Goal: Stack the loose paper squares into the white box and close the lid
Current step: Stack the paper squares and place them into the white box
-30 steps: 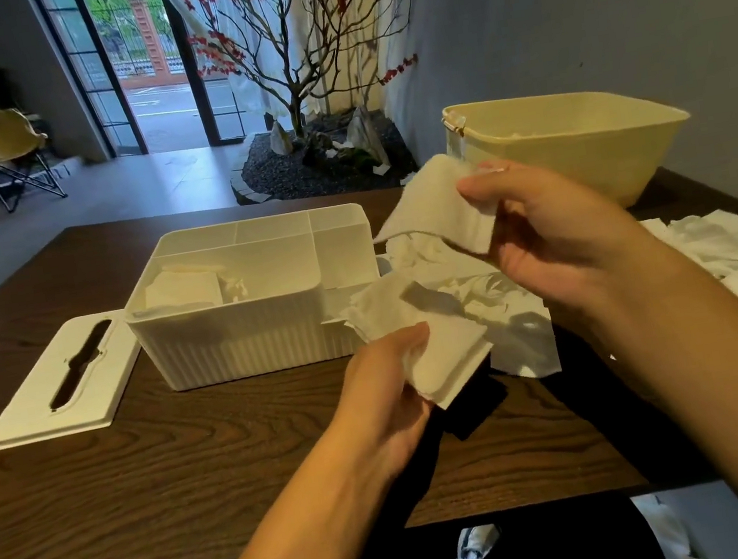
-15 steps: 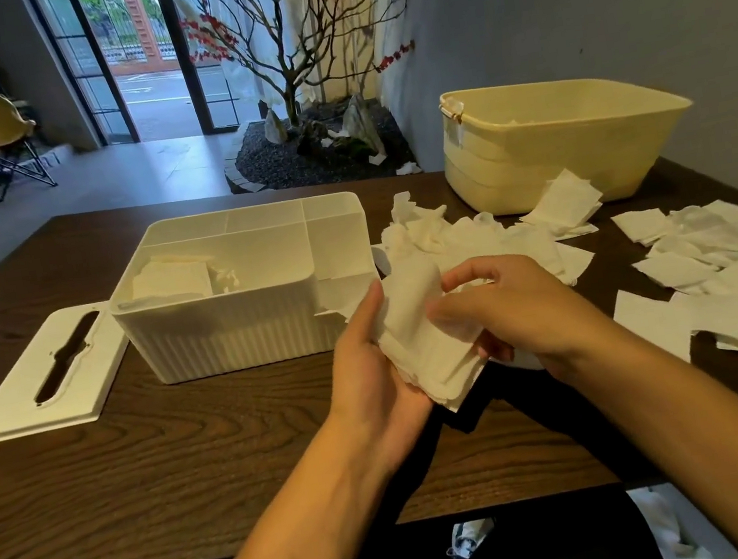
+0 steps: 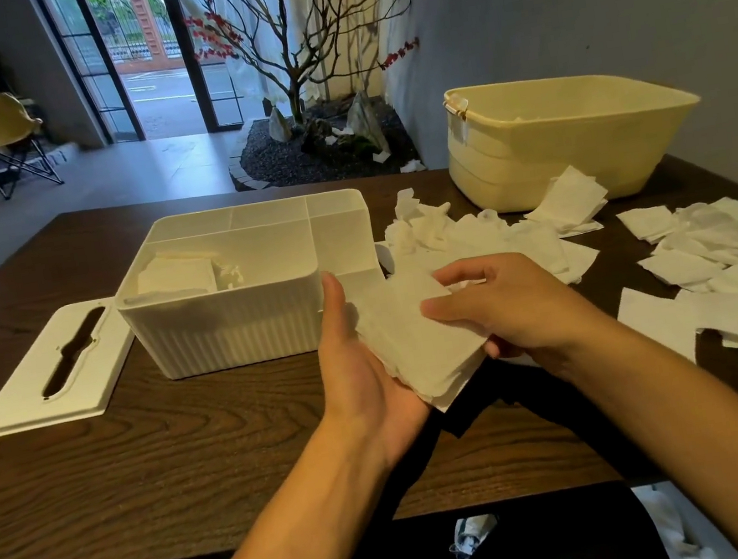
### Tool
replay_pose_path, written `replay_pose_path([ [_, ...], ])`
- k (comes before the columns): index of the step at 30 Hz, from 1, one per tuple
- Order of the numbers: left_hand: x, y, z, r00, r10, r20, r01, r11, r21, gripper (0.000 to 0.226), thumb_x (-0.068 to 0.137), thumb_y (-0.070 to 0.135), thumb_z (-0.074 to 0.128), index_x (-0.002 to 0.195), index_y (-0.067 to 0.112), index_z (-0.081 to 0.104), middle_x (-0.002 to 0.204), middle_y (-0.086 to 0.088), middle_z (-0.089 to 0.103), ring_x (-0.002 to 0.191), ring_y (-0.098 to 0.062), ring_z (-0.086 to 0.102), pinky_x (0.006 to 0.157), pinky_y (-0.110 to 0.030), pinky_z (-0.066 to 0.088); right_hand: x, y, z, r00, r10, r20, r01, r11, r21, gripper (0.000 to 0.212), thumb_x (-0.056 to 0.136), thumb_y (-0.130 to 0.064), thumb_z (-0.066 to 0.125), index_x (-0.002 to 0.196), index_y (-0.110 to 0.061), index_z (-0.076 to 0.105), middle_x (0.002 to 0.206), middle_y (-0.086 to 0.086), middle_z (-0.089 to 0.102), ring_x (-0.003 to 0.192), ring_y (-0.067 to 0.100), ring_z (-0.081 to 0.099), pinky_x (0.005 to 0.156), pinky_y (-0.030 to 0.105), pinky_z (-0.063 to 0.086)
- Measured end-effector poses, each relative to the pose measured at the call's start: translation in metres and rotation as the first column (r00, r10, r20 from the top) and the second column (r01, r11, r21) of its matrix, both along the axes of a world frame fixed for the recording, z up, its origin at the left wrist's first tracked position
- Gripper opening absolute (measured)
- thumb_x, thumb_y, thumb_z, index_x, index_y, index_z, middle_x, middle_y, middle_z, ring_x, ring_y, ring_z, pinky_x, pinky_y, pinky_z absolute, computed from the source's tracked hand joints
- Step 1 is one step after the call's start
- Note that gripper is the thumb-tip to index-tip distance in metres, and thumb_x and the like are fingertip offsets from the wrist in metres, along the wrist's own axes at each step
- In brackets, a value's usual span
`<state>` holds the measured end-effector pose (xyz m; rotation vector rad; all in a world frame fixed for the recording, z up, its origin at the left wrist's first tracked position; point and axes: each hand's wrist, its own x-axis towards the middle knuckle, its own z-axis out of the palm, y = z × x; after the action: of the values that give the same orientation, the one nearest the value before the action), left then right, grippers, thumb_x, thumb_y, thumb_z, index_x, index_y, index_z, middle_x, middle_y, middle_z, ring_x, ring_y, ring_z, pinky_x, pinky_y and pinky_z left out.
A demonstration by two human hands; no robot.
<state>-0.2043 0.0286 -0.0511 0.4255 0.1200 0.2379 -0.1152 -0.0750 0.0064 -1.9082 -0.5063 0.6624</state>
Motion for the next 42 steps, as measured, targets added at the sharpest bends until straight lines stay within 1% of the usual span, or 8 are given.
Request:
replay_pose_path([
  [8,-0.003,-0.004,0.007,0.995,-0.067,-0.079,0.065,0.998,-0.025,0.034,0.1,0.004,0.041,0.127,-0.001,0.061,0.126,-0.025,0.066,0.121,-0.04,0.062,0.108,-0.054,0.042,-0.011,-0.002,-0.001,0.848,-0.035,0.529,0.035,0.999,0.01,0.025,0.089,-0.033,0.071,0.11,-0.042,0.059,0.093,-0.012,0.06,0.084,0.006,0.057,0.072,0.023,0.049],
  [11,-0.001,-0.004,0.011,0.997,0.014,-0.079,-0.016,1.0,-0.027,0.033,0.095,0.003,0.05,0.125,0.002,0.063,0.124,-0.025,0.067,0.123,-0.041,0.06,0.113,-0.055,0.038,-0.016,-0.006,-0.014,0.938,-0.339,0.071,0.293,0.885,0.361,0.023,0.096,-0.027,0.062,0.113,-0.041,0.056,0.106,-0.011,0.061,0.096,0.006,0.058,0.084,0.029,0.05],
  [15,0.003,-0.018,0.015,1.0,0.025,-0.018,-0.025,0.999,-0.042,0.042,0.081,0.006,0.062,0.122,0.001,0.069,0.129,-0.025,0.064,0.128,-0.041,0.056,0.115,-0.052,0.038,-0.036,0.007,-0.039,0.77,-0.28,-0.574,0.603,0.614,0.509,0.028,0.099,-0.027,0.056,0.126,-0.024,0.061,0.12,0.003,0.069,0.11,0.023,0.066,0.101,0.045,0.052],
  [19,0.004,-0.033,0.016,0.991,0.066,-0.118,-0.061,0.997,0.043,0.036,0.073,-0.001,0.061,0.104,0.002,0.078,0.117,-0.018,0.072,0.115,-0.034,0.067,0.103,-0.043,0.049,-0.039,0.018,-0.037,0.737,-0.263,-0.623,0.65,0.528,0.546,0.033,0.1,-0.03,0.052,0.13,-0.02,0.06,0.118,0.008,0.071,0.106,0.027,0.069,0.096,0.046,0.055],
  [26,-0.004,-0.018,0.024,0.964,0.111,-0.242,0.023,0.872,0.489,0.045,0.086,-0.008,0.055,0.126,0.01,0.064,0.113,-0.014,0.074,0.105,-0.031,0.072,0.089,-0.039,0.06,-0.046,0.016,-0.029,0.871,-0.196,-0.45,0.476,0.563,0.676,0.028,0.106,-0.029,0.04,0.132,-0.037,0.046,0.124,-0.009,0.059,0.124,0.017,0.056,0.107,0.038,0.045],
  [30,-0.009,0.03,0.036,0.878,0.088,-0.471,0.349,0.556,0.754,0.067,0.065,0.006,0.076,0.13,0.014,0.058,0.117,-0.011,0.072,0.11,-0.031,0.068,0.101,-0.047,0.053,-0.036,0.01,-0.022,0.963,-0.138,-0.233,0.257,0.738,0.624,0.049,0.098,-0.015,0.05,0.137,-0.043,0.039,0.128,-0.005,0.055,0.118,0.015,0.055,0.1,0.036,0.048],
  [35,-0.016,0.062,0.067,0.814,0.214,-0.539,0.578,-0.225,0.784,0.024,0.085,0.013,0.075,0.107,0.019,0.066,0.096,0.003,0.071,0.09,-0.011,0.066,0.077,-0.022,0.049,-0.011,0.001,-0.024,0.975,0.093,0.203,-0.157,0.933,0.325,0.088,0.083,0.008,0.064,0.144,-0.045,0.03,0.128,-0.015,0.051,0.11,0.001,0.056,0.084,0.021,0.051],
  [42,-0.028,0.057,0.042,0.914,0.388,-0.118,0.242,-0.288,0.927,0.017,0.091,0.016,0.067,0.104,0.026,0.071,0.088,0.009,0.072,0.081,-0.006,0.067,0.071,-0.018,0.049,-0.009,0.01,-0.048,0.942,0.027,0.333,-0.138,0.939,0.315,0.053,0.085,0.007,0.065,0.119,-0.033,0.059,0.107,-0.024,0.063,0.096,-0.015,0.058,0.077,0.005,0.046],
])
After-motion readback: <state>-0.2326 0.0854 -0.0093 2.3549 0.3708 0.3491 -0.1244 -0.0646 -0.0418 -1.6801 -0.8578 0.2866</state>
